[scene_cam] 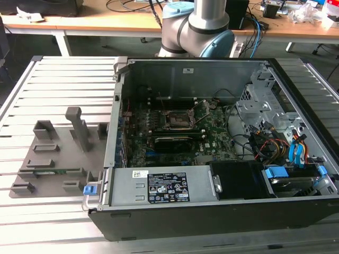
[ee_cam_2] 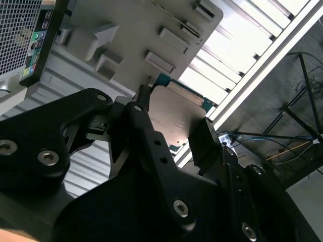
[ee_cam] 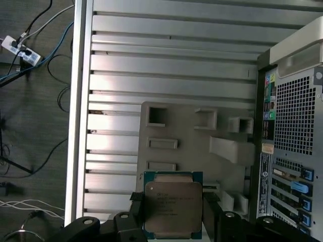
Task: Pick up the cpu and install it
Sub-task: 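Pick up the cpu and move it towards the insertion slot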
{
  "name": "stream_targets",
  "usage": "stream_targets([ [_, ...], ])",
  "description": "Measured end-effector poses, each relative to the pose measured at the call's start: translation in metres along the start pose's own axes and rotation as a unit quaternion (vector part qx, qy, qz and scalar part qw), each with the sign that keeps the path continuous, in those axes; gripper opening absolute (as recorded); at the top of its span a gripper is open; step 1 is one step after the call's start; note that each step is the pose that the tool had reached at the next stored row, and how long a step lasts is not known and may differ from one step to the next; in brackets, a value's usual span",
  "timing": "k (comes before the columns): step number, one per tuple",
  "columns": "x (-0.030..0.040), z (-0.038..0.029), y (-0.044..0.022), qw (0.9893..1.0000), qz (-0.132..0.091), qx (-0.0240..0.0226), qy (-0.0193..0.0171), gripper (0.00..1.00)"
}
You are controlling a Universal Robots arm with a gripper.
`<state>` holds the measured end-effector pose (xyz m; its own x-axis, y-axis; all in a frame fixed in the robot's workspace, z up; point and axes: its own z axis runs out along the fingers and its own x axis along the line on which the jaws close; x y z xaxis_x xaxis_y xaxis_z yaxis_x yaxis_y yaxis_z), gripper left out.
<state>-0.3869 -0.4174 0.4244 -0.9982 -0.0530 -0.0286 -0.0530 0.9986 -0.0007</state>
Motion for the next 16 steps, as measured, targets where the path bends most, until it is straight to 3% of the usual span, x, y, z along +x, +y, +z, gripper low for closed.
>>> stream_targets([
  [3,-0.0012,-0.0007,0.0064,1.0000,0.000,-0.0002,0.0002,0.55],
  [9,-0.0035,-0.0010,0.0256,1.0000,0.000,-0.0013,0.0009,0.55],
  [16,-0.0051,0.0004,0.0338,1.0000,0.000,-0.0015,0.0038,0.55],
])
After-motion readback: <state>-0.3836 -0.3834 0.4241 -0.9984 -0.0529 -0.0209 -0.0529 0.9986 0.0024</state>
